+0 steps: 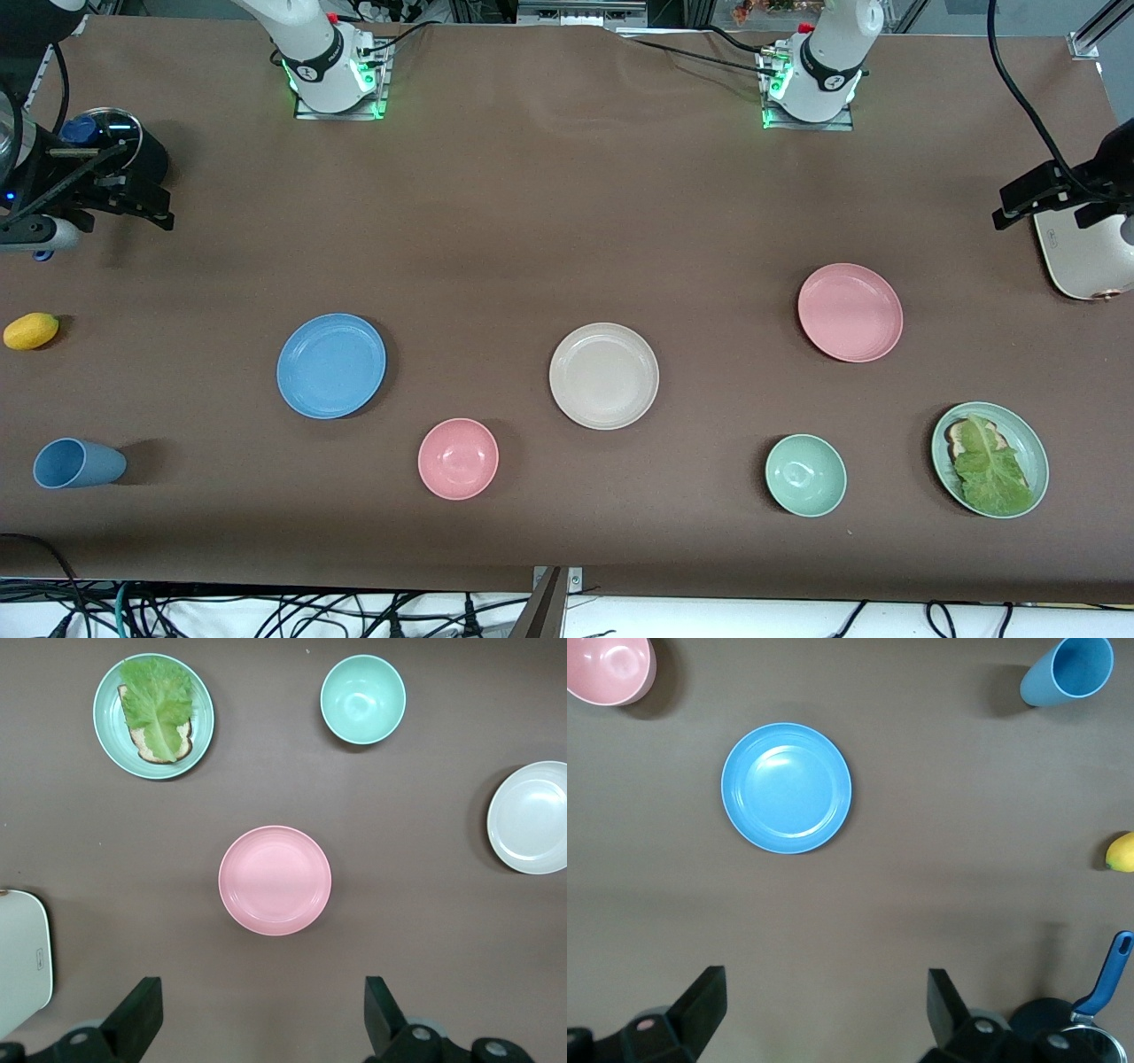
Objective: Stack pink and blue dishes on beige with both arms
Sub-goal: 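Move the left gripper toward the rim of the pink plate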
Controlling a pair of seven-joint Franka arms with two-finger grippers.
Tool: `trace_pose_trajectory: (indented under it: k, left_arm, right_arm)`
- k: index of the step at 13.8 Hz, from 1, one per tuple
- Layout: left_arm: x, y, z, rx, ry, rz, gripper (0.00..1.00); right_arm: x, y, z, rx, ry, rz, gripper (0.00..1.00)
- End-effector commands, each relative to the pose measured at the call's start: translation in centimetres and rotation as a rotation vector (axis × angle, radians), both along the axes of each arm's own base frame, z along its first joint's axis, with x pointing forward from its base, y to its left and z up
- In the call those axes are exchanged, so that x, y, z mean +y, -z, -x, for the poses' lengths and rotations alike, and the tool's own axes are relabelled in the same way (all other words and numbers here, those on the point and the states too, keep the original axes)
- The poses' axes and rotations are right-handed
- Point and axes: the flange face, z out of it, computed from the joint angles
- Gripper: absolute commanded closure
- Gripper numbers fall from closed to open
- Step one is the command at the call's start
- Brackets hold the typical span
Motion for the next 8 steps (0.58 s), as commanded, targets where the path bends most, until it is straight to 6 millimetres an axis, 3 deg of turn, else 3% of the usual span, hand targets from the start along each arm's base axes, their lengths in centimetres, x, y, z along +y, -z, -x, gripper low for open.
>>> trace_pose_trajectory:
  k: [1,3,8]
  left_arm:
    - [-0.3,0.4,1.4,0.009,0.056,0.009,0.00]
    - [-0.5,0.4,2.7,0.009,0.145,0.014,0.00]
    - [-2.1,0.0,4.6,0.010,0.077,0.003,0.00]
  right_arm:
    - [0.4,-0.6,0.1,-0.010,0.007,0.004,0.00]
    - [0.4,-0.8,-0.1,-0.021,0.008,0.006,0.00]
    - [0.4,-0.7,-0.1,-0.021,0.010,-0.002,0.00]
